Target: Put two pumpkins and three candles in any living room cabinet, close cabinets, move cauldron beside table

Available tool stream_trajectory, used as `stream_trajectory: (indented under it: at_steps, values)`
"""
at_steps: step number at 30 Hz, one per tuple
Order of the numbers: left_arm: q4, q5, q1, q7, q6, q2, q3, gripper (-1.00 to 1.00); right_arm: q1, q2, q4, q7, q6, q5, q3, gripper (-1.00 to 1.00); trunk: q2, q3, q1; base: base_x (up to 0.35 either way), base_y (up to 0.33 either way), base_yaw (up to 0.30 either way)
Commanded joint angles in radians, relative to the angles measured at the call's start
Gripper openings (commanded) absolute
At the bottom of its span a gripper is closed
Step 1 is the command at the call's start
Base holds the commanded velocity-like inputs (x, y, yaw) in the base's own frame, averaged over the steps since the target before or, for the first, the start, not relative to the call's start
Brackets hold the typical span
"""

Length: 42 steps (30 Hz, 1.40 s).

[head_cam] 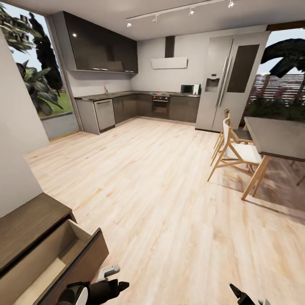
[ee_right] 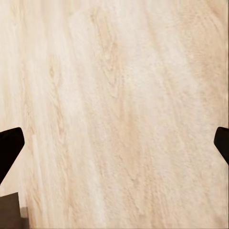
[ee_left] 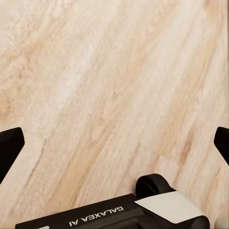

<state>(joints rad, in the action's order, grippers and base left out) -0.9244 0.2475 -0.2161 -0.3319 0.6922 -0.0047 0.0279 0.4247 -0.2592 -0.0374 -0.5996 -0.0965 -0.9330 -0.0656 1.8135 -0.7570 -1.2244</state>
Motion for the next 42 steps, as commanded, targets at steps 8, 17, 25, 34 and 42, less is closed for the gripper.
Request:
stream_trajectory:
  at_steps: [8,17,25,34,42]
  values:
    - [-0.003,0.004,0.0,-0.002,0.007,-0.001,0.0,1.0,0.002,0.0,-0.004,-0.005,-0.006,0.005,-0.007,1.0,0.0,0.002,0.0,0.0,0.0,-0.277]
    - [-0.003,0.003,0.0,-0.004,0.007,-0.001,-0.002,1.0,0.002,0.0,-0.004,-0.005,-0.015,0.005,-0.007,1.0,0.0,0.005,0.0,0.0,0.0,-0.277]
    - [-0.002,0.003,0.0,-0.004,0.007,-0.002,-0.005,1.0,0.002,0.0,-0.004,-0.005,-0.018,0.006,-0.007,1.0,0.0,0.008,0.0,0.069,-0.072,-0.277]
    - [-0.004,0.001,0.0,-0.004,0.007,-0.002,-0.009,1.0,0.002,0.0,-0.004,-0.005,-0.017,0.005,-0.007,1.0,0.0,0.012,0.0,0.206,-0.181,-0.261]
    - [-0.004,0.0,0.0,-0.004,0.007,-0.004,-0.012,1.0,0.002,0.0,-0.003,0.002,-0.013,0.006,-0.005,1.0,0.0,0.012,0.0,0.189,-0.188,-0.065]
